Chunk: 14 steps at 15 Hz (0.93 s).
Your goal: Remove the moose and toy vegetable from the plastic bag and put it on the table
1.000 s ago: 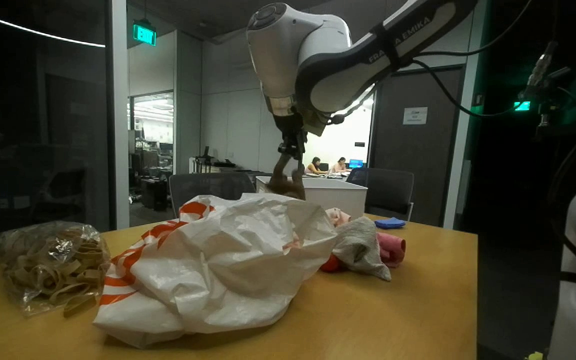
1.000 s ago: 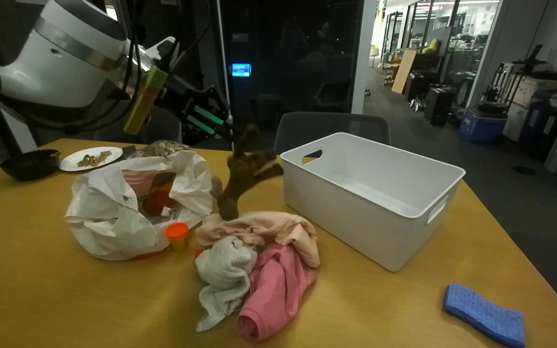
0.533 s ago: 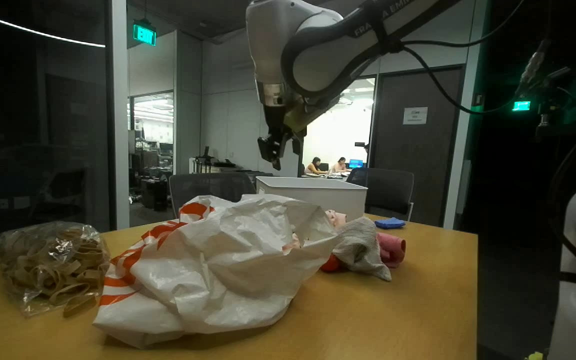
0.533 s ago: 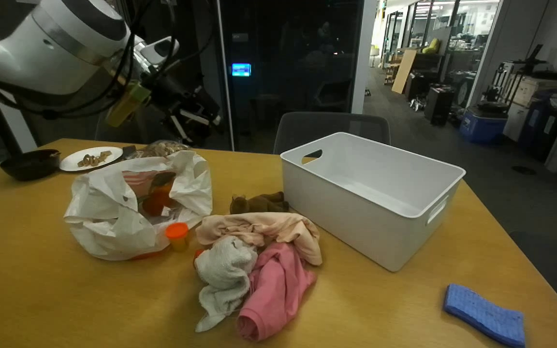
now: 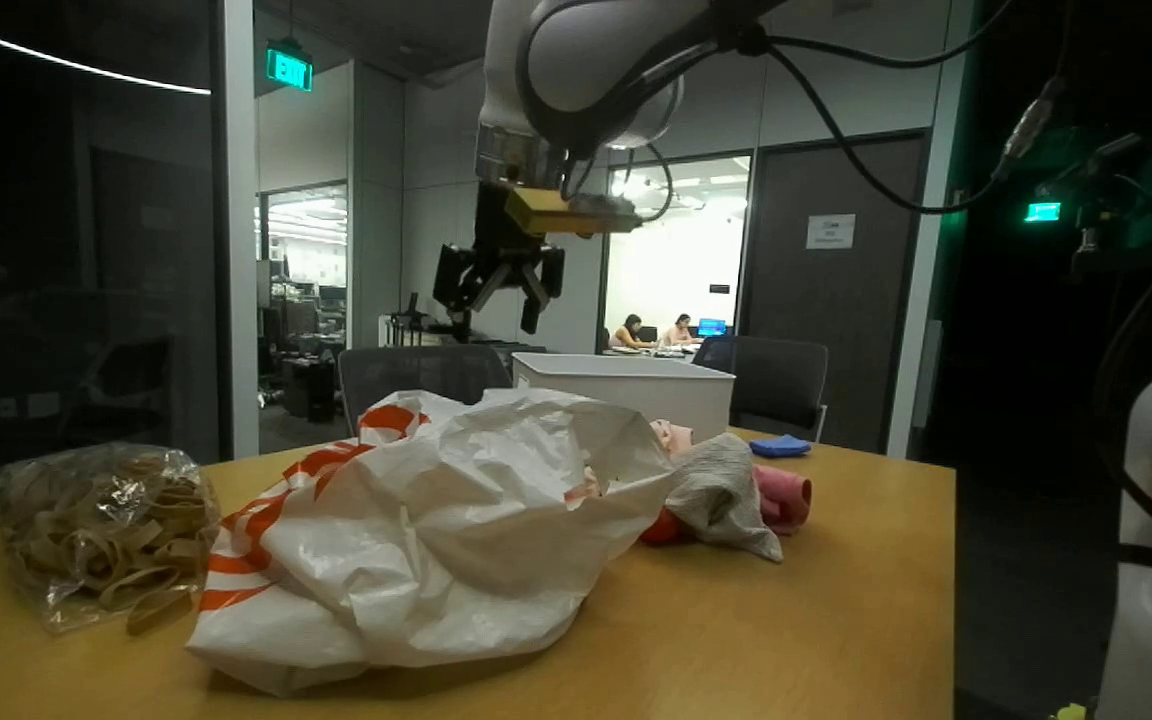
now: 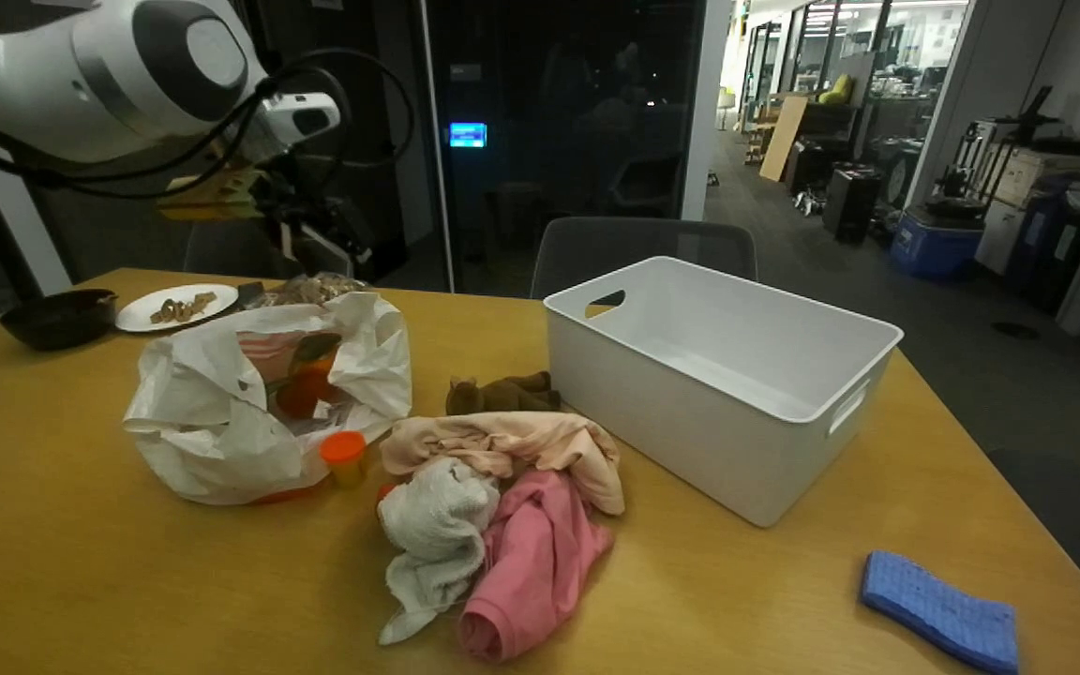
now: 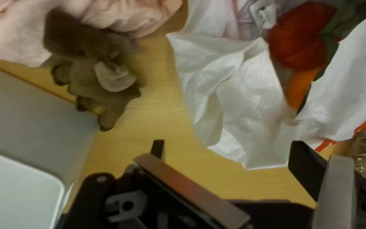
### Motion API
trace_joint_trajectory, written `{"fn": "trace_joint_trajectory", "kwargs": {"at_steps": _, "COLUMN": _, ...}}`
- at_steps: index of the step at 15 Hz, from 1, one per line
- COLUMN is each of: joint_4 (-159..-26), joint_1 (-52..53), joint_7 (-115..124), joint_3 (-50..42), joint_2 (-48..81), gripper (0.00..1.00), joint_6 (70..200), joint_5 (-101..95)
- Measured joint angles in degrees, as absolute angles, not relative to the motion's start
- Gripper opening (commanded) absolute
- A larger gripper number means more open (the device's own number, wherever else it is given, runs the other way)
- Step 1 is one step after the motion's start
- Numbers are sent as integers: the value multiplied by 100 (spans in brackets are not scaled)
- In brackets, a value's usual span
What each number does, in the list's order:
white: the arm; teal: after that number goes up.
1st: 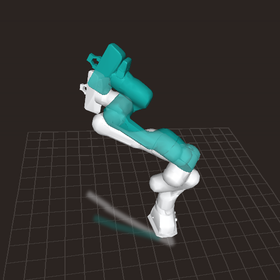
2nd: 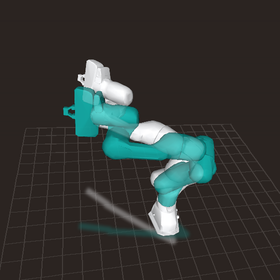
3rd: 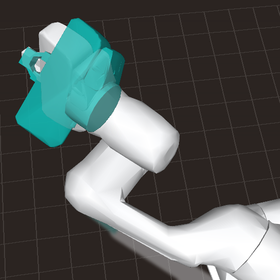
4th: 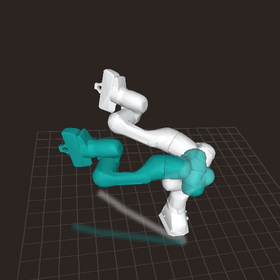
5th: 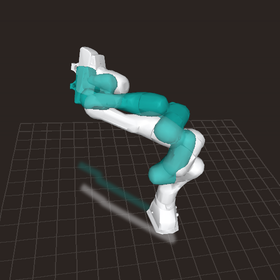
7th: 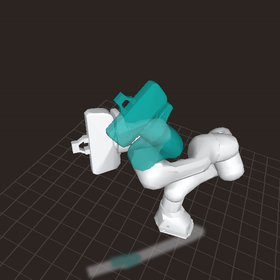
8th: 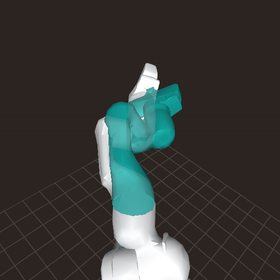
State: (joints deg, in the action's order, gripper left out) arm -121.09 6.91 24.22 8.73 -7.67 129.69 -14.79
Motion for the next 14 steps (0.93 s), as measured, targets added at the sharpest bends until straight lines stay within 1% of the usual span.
{"fn": "trace_joint_trajectory", "kwargs": {"at_steps": 3, "joint_4": -12370, "joint_1": 719, "joint_7": 1699, "joint_3": 862, "joint_2": -477, "gripper": 100, "joint_6": 13154, "joint_5": -243}}
{"fn": "trace_joint_trajectory", "kwargs": {"at_steps": 6, "joint_4": -12550, "joint_1": 799, "joint_7": 887, "joint_3": 866, "joint_2": -423, "gripper": 100, "joint_6": 12869, "joint_5": 871}}
{"fn": "trace_joint_trajectory", "kwargs": {"at_steps": 14, "joint_4": -12611, "joint_1": 823, "joint_7": 651, "joint_3": 876, "joint_2": -901, "gripper": 100, "joint_6": 11200, "joint_5": 676}}
